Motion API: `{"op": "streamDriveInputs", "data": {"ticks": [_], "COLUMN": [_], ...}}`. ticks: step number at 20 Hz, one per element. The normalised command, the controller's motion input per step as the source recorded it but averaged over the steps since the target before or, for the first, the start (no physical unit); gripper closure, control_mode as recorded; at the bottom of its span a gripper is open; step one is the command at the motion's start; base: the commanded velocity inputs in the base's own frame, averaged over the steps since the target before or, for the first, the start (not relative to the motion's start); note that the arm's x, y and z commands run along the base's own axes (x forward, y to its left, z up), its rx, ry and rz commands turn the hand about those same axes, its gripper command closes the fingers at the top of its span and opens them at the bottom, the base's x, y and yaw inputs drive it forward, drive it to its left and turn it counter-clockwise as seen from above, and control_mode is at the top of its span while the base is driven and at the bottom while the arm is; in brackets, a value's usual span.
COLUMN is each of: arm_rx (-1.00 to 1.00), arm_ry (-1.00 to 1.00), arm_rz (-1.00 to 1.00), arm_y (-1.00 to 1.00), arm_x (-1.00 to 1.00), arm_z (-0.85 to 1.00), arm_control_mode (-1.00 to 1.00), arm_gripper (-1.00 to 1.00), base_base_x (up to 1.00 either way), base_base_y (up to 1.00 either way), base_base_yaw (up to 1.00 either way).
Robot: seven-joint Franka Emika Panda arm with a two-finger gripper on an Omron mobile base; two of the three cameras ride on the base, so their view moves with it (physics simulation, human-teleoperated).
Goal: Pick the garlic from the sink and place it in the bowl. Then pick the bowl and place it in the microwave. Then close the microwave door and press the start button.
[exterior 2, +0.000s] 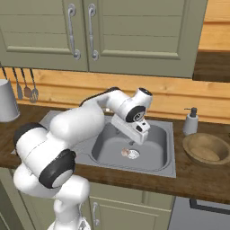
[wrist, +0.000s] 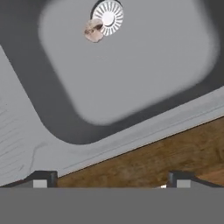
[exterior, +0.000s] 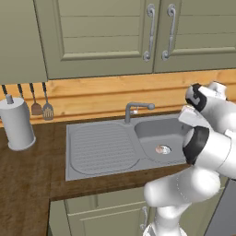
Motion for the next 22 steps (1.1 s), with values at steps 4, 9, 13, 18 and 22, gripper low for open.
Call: {"op": "streamDriveInputs", "data": {"ticks": [4, 9, 13, 18, 22], "arm_rx": [0.16, 0.17, 0.12, 0.12, 0.10], "arm_ry": [0.28, 0.13, 0.10, 0.07, 0.12], "arm_rz": [-0.11, -0.03, -0.01, -0.07, -0.08], "arm_y": [-0.16, 0.00, 0.04, 0.10, 0.23], "arm_x": [0.26, 0.26, 0.33, 0.38, 0.36], "arm_z": [-0.77, -0.72, -0.51, -0.22, -0.39], "arm_control_mode": [-1.00, -1.00, -1.00, -1.00, -1.00], "arm_gripper": [-1.00, -1.00, -1.00, -1.00, -1.00], "base_base_x": [0.00, 0.00, 0.00, 0.00, 0.00], "base_base_y": [0.00, 0.00, 0.00, 0.00, 0.00], "base_base_yaw": [0.00, 0.00, 0.00, 0.00, 0.00]}}
